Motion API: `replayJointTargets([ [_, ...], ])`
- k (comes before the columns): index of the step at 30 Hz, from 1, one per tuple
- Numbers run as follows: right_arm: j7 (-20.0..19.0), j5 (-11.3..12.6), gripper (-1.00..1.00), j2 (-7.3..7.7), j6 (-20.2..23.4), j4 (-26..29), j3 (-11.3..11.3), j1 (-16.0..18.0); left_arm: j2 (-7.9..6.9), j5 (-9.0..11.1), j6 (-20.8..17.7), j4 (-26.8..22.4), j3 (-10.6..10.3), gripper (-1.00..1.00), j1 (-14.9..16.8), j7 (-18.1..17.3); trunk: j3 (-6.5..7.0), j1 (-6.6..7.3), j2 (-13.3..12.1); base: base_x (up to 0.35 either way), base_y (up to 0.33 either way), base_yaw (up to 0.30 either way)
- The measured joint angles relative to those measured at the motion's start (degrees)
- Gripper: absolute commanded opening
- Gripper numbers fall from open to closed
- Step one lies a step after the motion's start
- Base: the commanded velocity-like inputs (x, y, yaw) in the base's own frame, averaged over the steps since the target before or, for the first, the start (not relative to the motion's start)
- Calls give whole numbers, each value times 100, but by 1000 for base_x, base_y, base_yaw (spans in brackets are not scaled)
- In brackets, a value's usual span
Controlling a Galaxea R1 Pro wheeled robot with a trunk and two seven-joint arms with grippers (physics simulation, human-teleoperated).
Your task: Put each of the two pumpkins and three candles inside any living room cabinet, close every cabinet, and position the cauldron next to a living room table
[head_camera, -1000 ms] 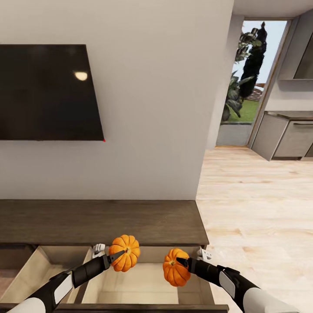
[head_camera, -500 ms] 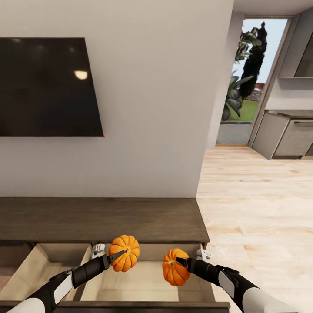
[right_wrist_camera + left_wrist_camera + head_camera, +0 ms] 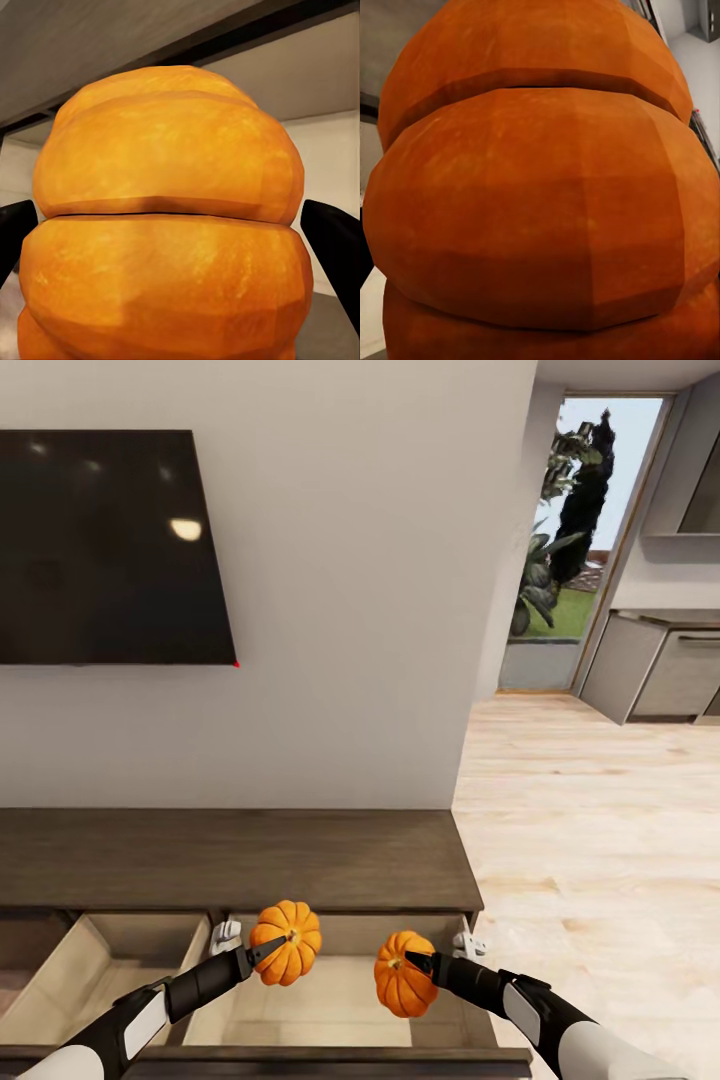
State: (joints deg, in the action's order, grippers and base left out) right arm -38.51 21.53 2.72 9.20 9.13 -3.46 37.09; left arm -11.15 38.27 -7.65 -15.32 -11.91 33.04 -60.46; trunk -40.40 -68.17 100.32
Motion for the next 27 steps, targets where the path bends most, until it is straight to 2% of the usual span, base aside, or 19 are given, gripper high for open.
replayJointTargets([
  [9,-2,-5,-100,8,26,34,-1,0,-30,-1,2,29,14,-100,0,9,-162,-198,361,0,0,0],
  [16,0,-6,-100,9,36,185,-5,0,0,8,17,416,21,-100,0,9,-289,-351,642,0,0,0],
  [27,21,-34,-100,-14,45,348,-28,0,-15,7,18,420,17,-100,0,9,-575,-593,1083,0,0,0],
])
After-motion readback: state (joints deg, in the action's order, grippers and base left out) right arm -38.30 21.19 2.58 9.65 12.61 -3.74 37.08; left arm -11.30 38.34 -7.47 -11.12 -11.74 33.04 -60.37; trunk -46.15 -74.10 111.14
